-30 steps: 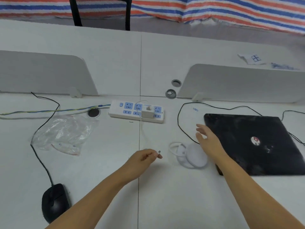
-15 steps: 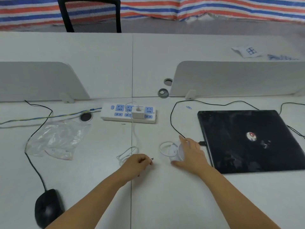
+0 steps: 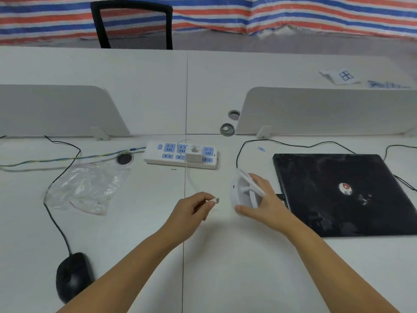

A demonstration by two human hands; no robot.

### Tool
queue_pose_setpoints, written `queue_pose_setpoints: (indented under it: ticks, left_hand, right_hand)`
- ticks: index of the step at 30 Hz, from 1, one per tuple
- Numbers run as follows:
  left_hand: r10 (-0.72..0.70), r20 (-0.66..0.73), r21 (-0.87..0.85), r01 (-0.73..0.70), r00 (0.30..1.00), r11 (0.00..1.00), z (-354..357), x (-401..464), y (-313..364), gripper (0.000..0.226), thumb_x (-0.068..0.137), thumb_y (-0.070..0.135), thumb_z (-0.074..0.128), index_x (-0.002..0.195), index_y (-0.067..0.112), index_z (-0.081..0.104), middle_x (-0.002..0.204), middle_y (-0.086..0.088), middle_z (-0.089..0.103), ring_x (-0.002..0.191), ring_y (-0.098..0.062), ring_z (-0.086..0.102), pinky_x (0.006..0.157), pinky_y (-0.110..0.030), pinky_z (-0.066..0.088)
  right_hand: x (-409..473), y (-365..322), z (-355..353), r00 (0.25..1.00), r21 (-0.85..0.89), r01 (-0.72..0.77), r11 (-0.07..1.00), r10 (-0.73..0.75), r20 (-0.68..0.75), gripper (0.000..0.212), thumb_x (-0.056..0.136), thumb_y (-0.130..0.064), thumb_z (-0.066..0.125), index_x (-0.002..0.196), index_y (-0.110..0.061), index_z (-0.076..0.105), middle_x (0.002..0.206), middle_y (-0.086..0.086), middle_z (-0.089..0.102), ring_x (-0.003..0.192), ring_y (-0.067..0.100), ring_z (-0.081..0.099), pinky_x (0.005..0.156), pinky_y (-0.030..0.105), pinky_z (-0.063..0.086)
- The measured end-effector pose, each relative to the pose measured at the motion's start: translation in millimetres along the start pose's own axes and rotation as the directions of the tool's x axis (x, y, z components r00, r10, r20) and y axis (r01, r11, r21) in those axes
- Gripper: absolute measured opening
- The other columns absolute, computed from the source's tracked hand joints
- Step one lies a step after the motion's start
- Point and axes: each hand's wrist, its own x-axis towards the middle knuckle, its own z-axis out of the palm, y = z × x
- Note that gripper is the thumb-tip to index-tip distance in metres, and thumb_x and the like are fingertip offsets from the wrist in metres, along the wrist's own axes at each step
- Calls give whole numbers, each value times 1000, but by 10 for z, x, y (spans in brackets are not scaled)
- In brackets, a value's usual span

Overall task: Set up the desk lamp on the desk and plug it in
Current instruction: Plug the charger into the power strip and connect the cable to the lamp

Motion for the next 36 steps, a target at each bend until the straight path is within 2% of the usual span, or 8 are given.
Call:
queue_pose_setpoints:
  ticks: [4,8,12,16,20,27,31,36]
  left_hand:
    - [122,-30,37,-121,992,992,-58,-140,216,22,95,23,49,82,32,64,56,11,47,54,-5,39,57,-16,36]
    - [133,14,51,-134,991,990,-122,-218,401,35,99,24,39,67,24,54,59,2,41,51,-9,33,54,-22,30]
    - [71,124,-60,-64,990,996,-211,-246,512,44,99,28,37,57,23,49,50,8,35,50,-14,29,53,-29,29]
    - [63,166,-60,-54,984,997,-279,-269,588,45,99,29,39,55,21,47,54,-1,34,52,-17,28,52,-29,29]
    - [54,206,-12,-52,977,999,-326,-254,647,44,97,31,41,55,21,49,53,1,35,49,-13,28,50,-24,30]
    - [12,219,73,-28,976,997,-373,-186,703,44,96,33,43,55,19,50,51,3,35,45,-10,28,48,-22,30]
    - [-14,205,157,-19,979,987,-374,-160,718,43,95,32,44,55,18,51,53,0,36,40,-6,30,47,-20,31]
    - [-40,213,251,-15,976,968,-360,-135,695,42,94,35,46,57,17,53,54,1,40,41,-7,31,50,-24,32]
  right_hand:
    - [-222,-274,5,994,120,108,987,-105,-34,76,74,-26,79,114,-65,28,132,-15,36,117,-2,43,87,14,44]
    - [-365,-381,65,983,113,177,978,-172,-60,80,74,-26,79,117,-66,25,131,-19,35,117,-8,40,82,6,47]
    - [-434,-475,81,975,26,217,976,-215,-54,81,72,-30,80,120,-62,23,134,-17,33,118,0,42,84,11,47]
    - [-476,-538,39,967,-72,246,967,-250,-42,85,71,-35,80,134,-46,23,137,-16,31,120,1,38,94,12,40]
    - [-492,-581,-9,968,-152,248,957,-252,-6,89,71,-38,80,141,-36,26,141,-15,30,123,7,37,99,23,41]
    - [-486,-665,-49,972,-235,233,944,-234,22,88,68,-41,81,138,-38,27,139,-16,31,124,10,36,102,32,43]
    - [-487,-701,-50,969,-302,244,921,-243,41,85,69,-43,80,136,-43,28,137,-14,32,121,10,35,101,32,43]
    - [-488,-710,-43,969,-395,240,887,-243,44,86,68,-43,80,138,-38,29,139,-9,31,122,10,32,100,26,36]
